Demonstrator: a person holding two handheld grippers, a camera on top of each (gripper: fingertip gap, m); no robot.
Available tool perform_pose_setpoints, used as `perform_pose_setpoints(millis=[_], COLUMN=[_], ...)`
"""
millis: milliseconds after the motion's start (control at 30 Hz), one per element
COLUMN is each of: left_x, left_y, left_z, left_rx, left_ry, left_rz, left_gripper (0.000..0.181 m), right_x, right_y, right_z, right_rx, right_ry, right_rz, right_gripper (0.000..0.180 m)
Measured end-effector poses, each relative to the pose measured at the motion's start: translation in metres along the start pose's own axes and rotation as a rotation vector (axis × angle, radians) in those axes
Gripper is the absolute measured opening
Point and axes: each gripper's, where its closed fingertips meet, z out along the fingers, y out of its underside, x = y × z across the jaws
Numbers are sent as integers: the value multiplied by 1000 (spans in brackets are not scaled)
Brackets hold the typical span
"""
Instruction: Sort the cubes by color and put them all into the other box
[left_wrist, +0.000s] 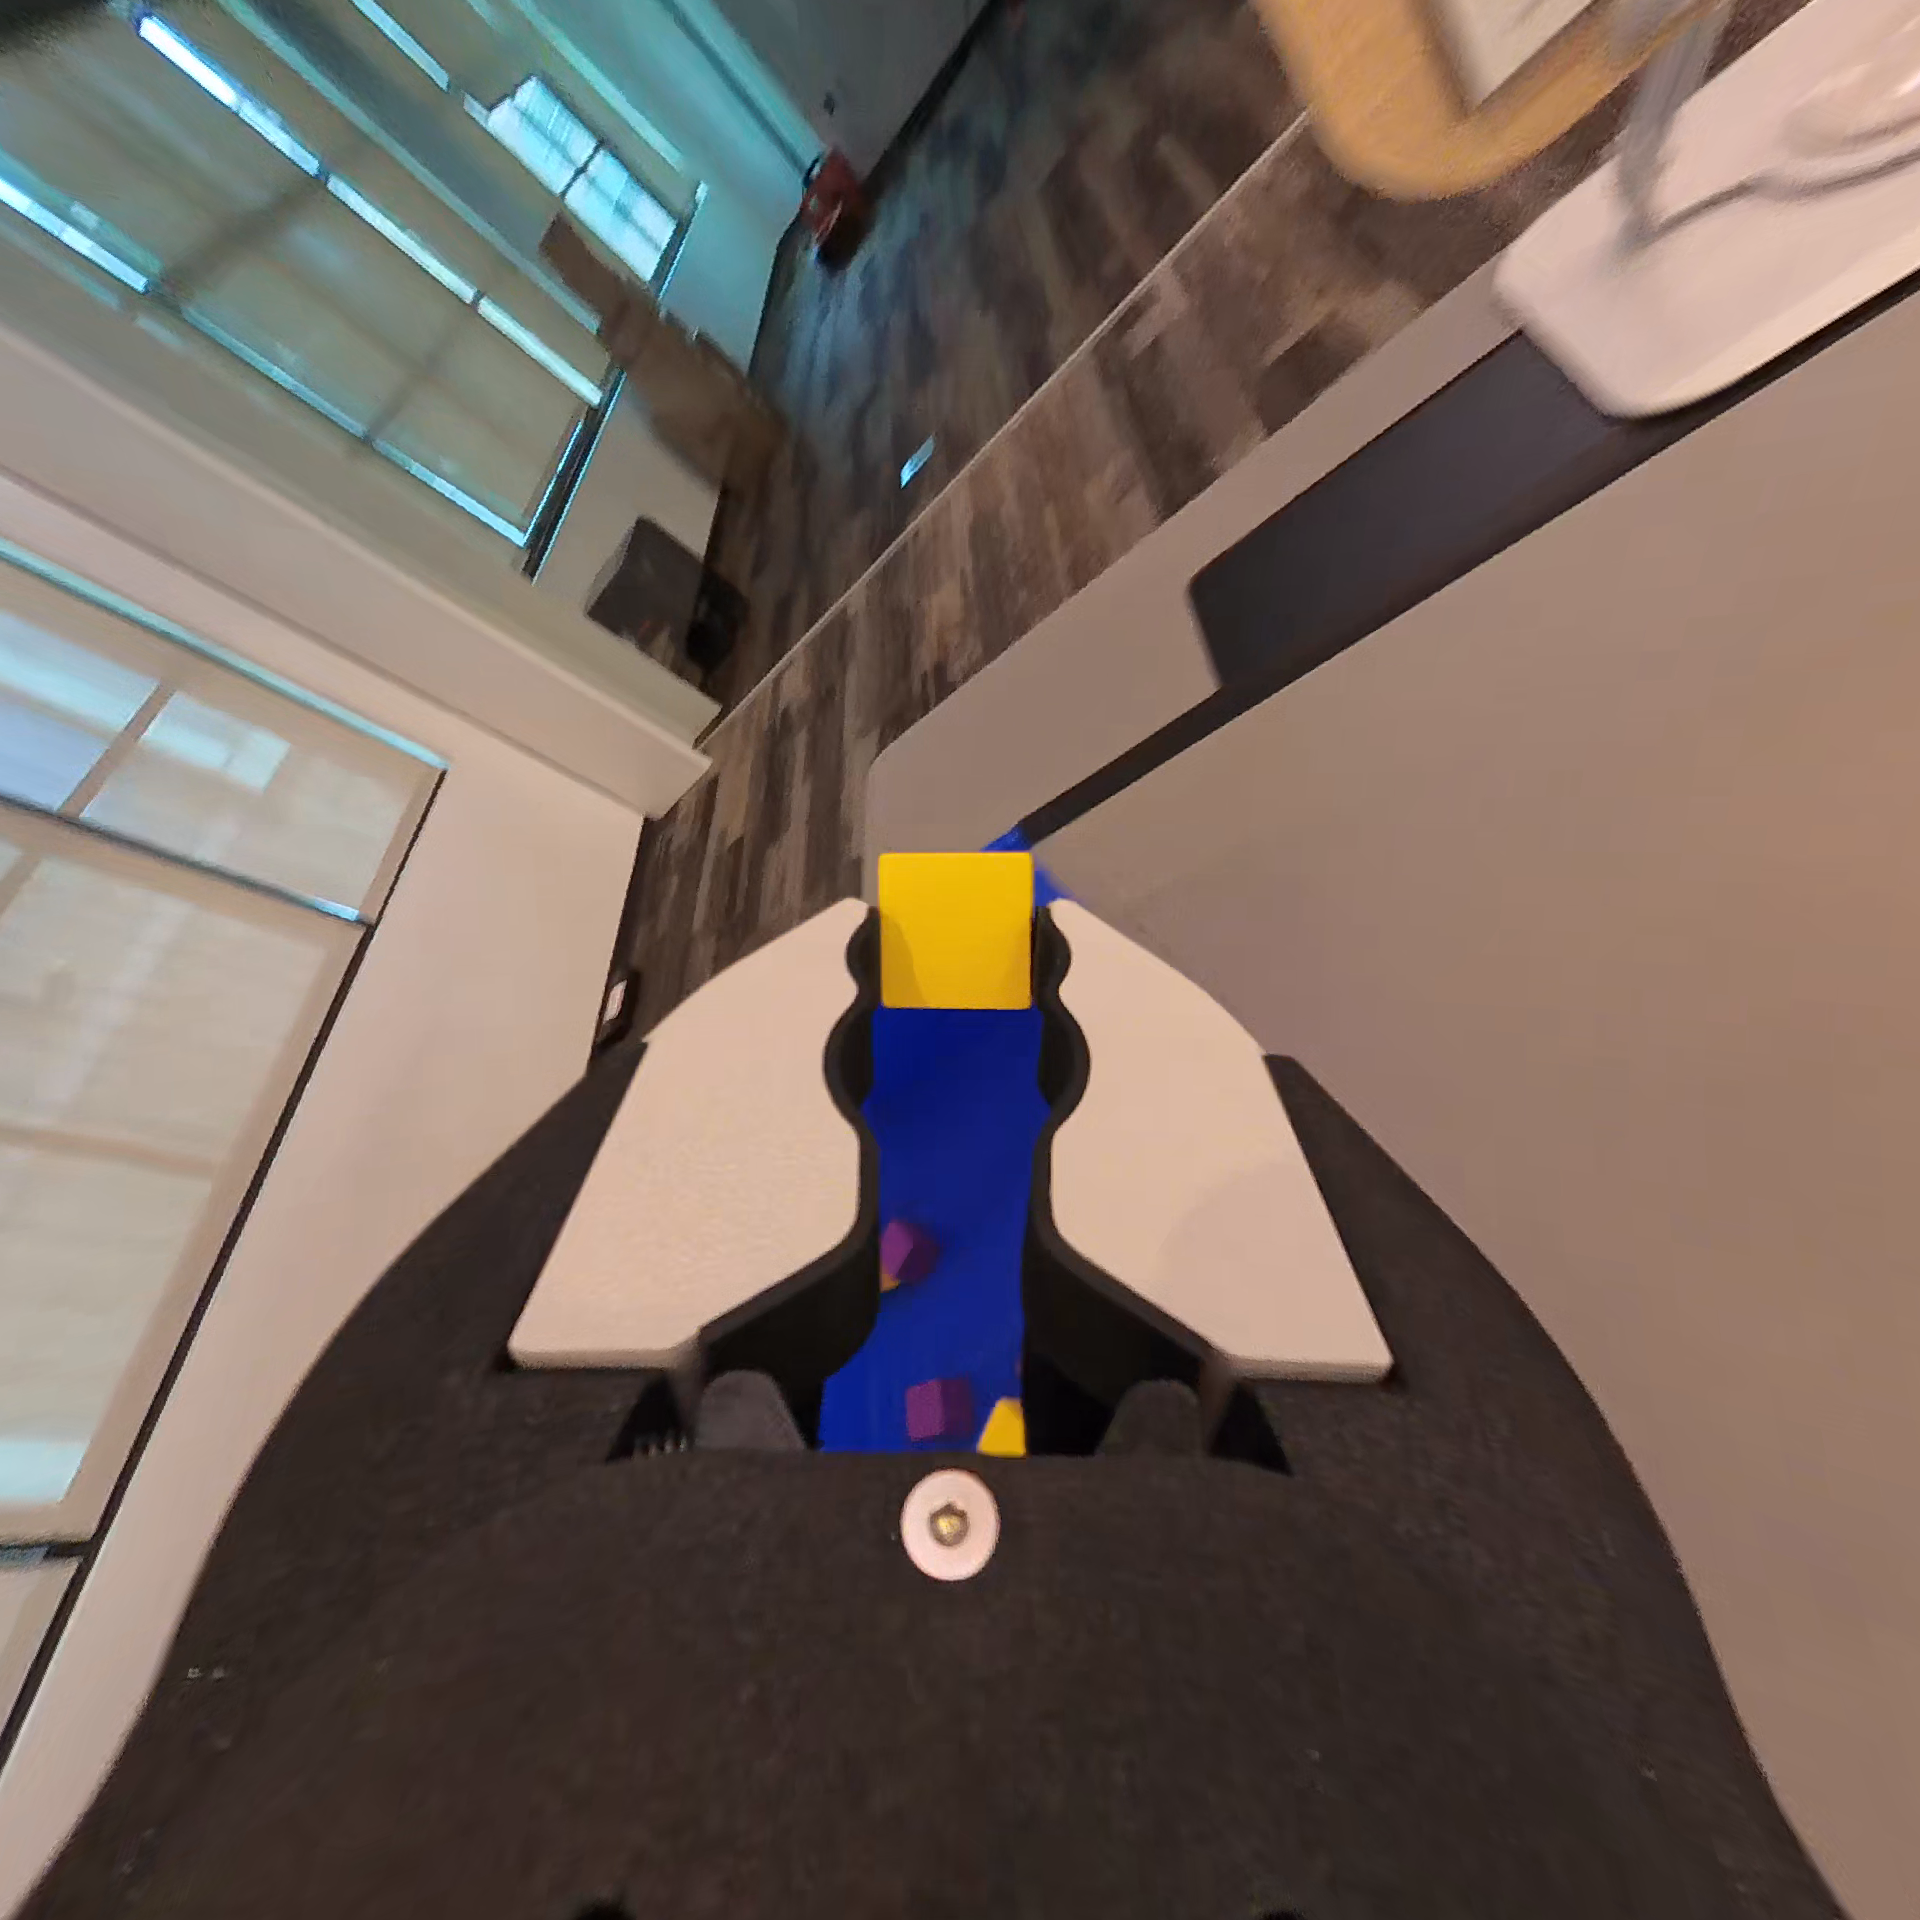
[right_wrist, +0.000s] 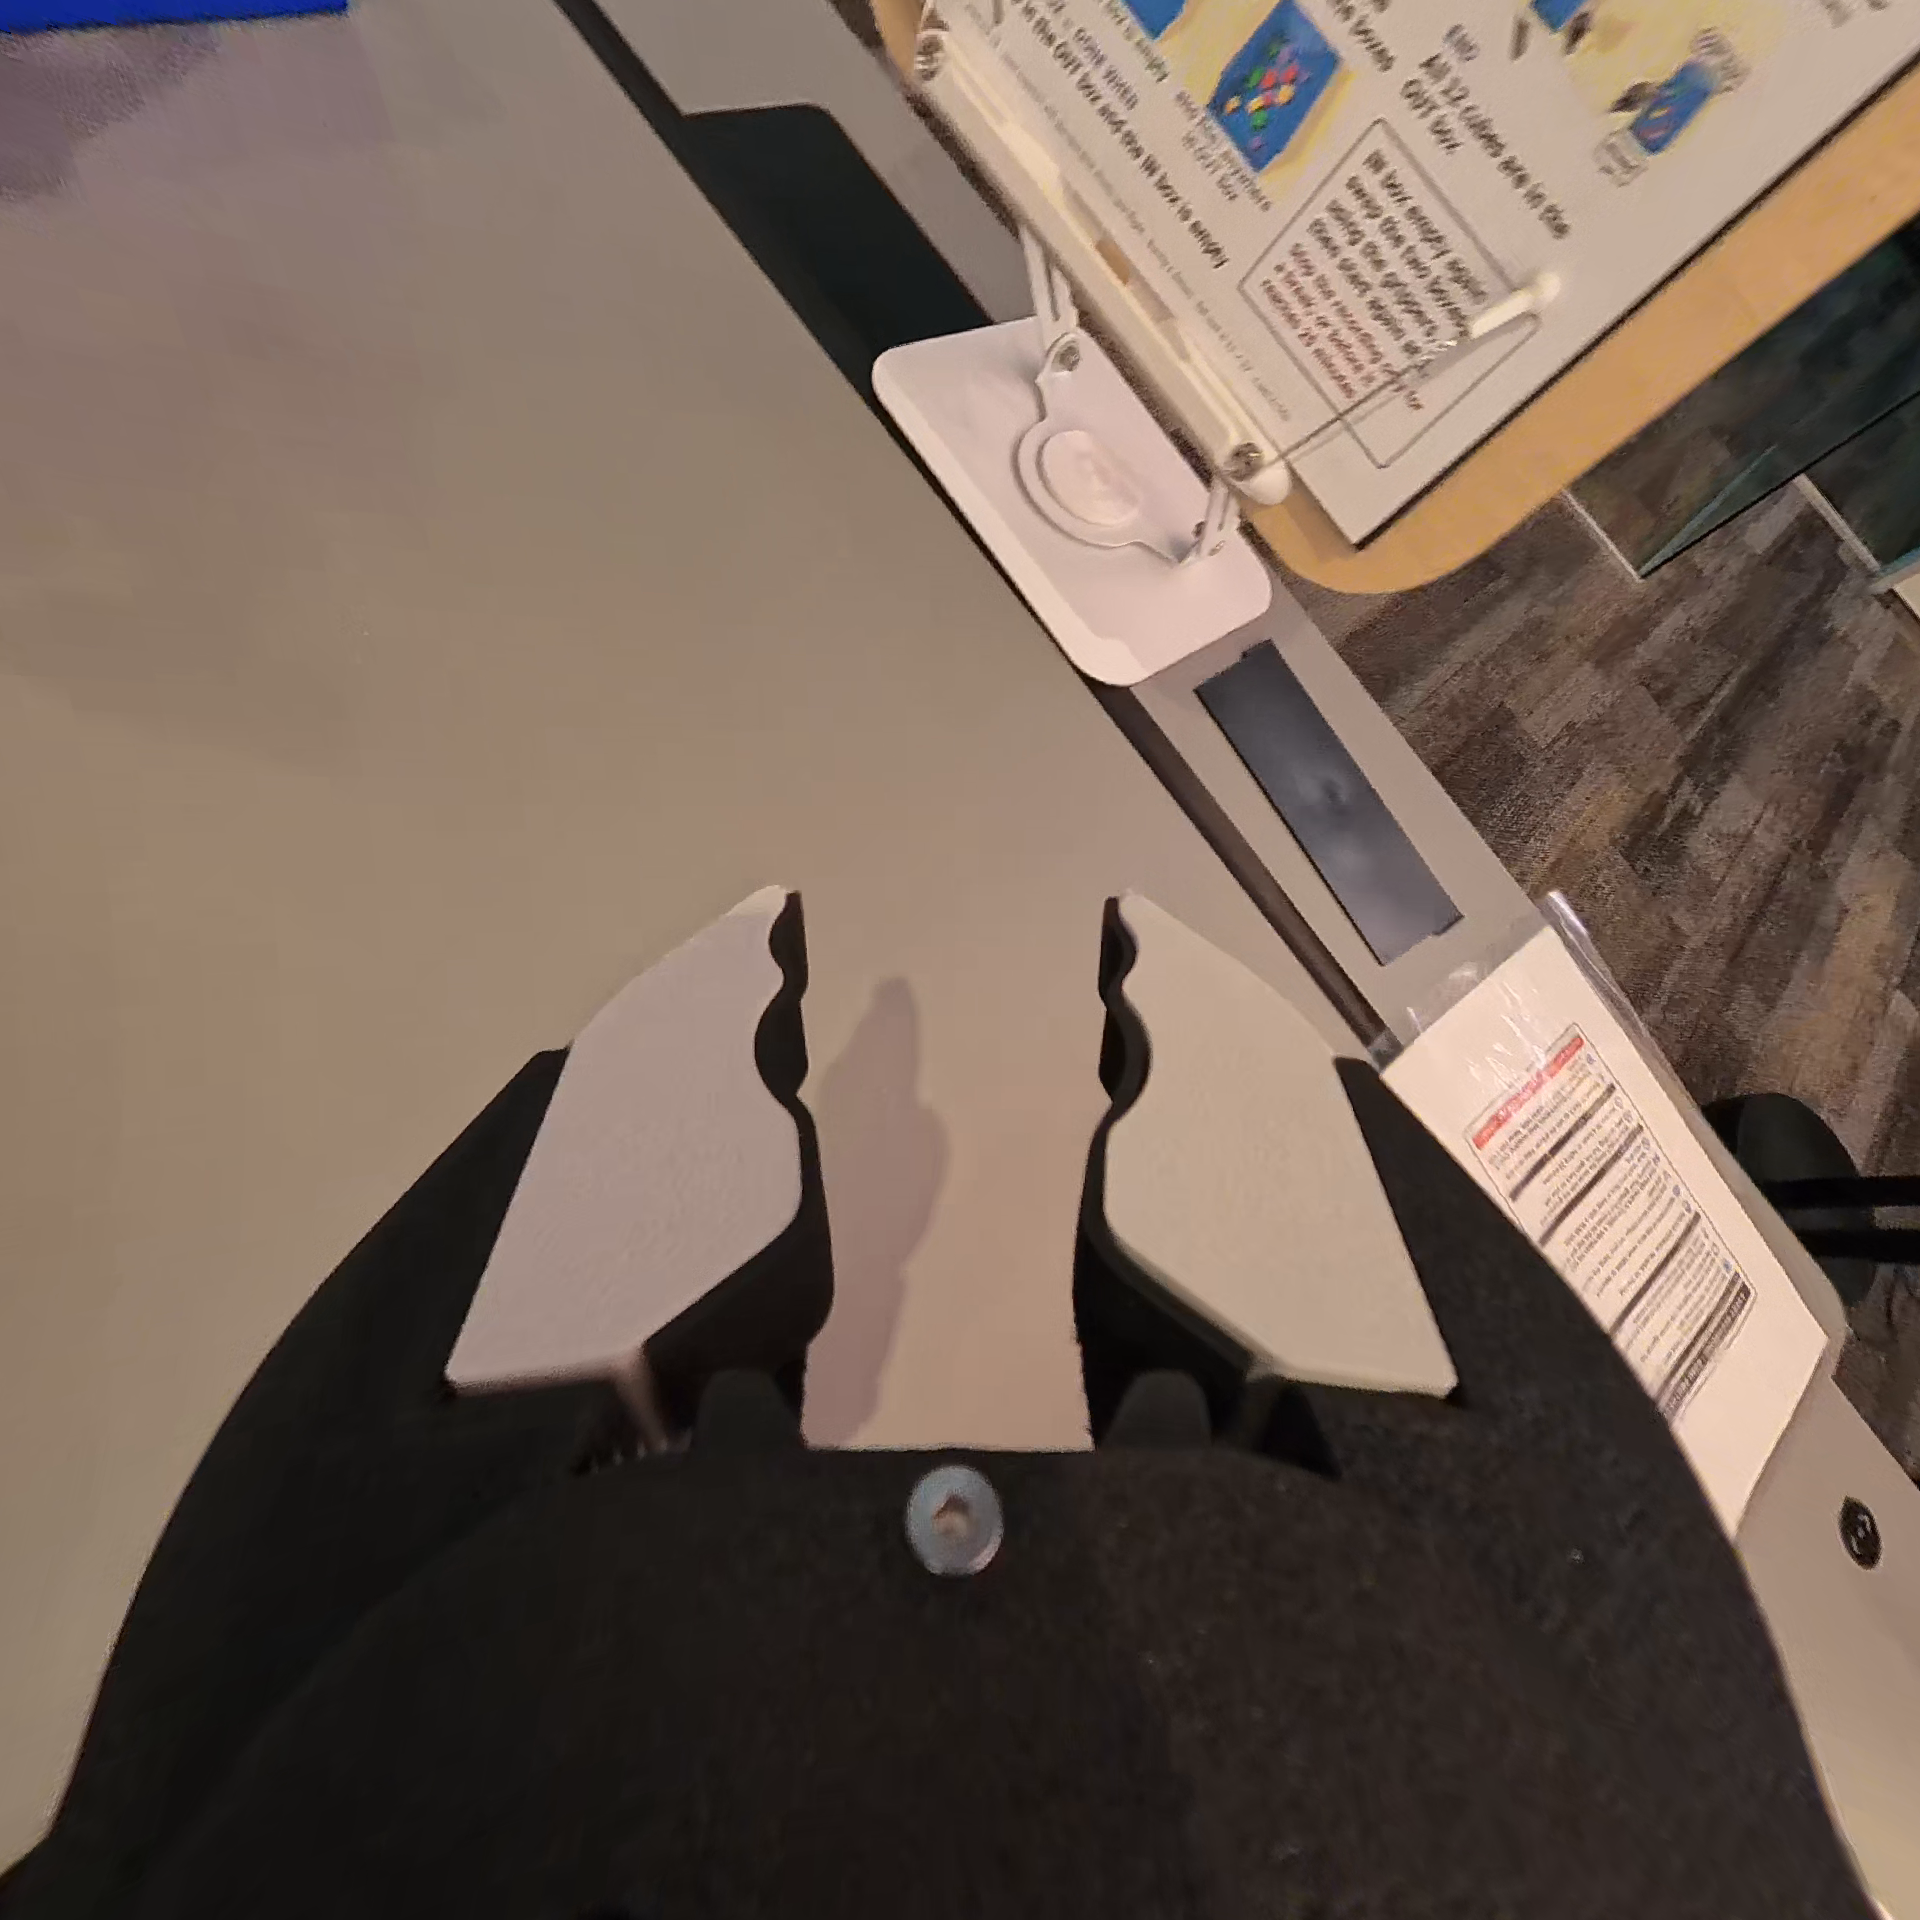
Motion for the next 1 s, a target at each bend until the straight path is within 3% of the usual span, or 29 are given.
perform_pose_setpoints(millis=[233,533,700,1000], left_x=[75,188,223,242], left_y=[-71,-135,-155,-167], left_z=[-28,-70,-94,-123], left_rx=[153,394,490,600], left_ry=[119,434,472,472], left_rz=[84,30,93,155], left_gripper=[27,27,27,27], right_x=[-45,-98,-106,-121], right_y=[-32,-107,-104,-92], right_z=[16,17,33,43], right_rx=[72,382,339,264], right_ry=[-156,-337,-308,-559], right_rz=[39,281,289,483], right_gripper=[50,50,55,52])
